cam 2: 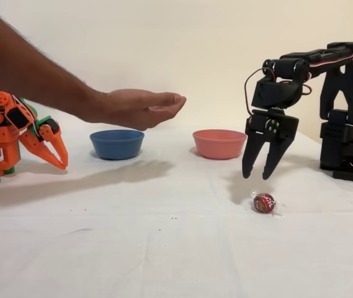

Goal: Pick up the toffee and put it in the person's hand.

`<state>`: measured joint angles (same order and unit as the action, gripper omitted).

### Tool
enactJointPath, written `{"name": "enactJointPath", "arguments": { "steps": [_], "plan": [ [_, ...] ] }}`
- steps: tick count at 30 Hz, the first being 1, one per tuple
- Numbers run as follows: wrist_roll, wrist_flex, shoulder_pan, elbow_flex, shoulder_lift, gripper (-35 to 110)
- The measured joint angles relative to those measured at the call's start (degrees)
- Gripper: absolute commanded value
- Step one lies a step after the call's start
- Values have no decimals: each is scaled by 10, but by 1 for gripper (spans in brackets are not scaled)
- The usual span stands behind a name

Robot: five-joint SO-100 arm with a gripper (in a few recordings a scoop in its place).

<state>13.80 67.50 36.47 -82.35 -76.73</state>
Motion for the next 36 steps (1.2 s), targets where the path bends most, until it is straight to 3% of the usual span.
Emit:
{"name": "enactJointPath", "arguments": {
  "steps": [36],
  "plan": [
    [68, 2, 32, 77, 143, 21]
  ]
}}
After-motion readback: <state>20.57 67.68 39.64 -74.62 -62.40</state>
